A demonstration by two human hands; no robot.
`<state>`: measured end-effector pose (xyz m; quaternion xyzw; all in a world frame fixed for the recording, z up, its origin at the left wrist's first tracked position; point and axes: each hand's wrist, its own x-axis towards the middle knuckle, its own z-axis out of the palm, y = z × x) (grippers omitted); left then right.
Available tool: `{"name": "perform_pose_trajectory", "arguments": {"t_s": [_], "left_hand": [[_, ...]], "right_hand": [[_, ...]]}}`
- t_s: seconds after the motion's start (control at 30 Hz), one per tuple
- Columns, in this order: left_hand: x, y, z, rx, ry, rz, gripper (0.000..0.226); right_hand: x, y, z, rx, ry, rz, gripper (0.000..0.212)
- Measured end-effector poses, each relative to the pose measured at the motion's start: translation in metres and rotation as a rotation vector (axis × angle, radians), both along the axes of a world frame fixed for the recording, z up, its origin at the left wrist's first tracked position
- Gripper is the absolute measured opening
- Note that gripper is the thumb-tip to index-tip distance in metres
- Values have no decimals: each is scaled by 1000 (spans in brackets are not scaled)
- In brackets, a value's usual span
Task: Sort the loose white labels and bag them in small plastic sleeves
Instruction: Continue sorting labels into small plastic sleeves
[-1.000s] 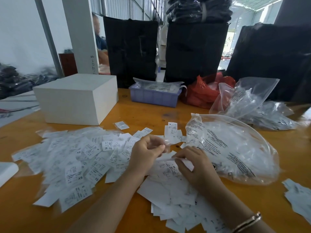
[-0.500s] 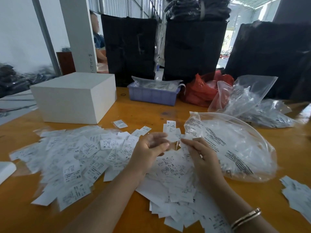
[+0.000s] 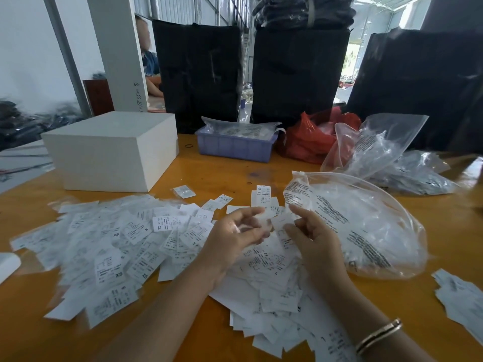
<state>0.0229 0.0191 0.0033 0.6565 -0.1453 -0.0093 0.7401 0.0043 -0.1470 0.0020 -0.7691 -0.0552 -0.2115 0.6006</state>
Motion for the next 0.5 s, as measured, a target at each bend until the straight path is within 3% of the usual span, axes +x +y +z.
{"name": "perform_pose_trajectory", "arguments": {"t_s": [0.13,0.33,0.5], "left_hand": [[0,-1,0,-6,37,7,24],[0,-2,1,13,23,20,17],[-2,-4,0,37,13,10,18]], "right_hand": [[-1,-4,2,218,-24,-47,12],[-3,-8,6,627,16,56,18],[-3,-4,6,670,56,147,19]]}}
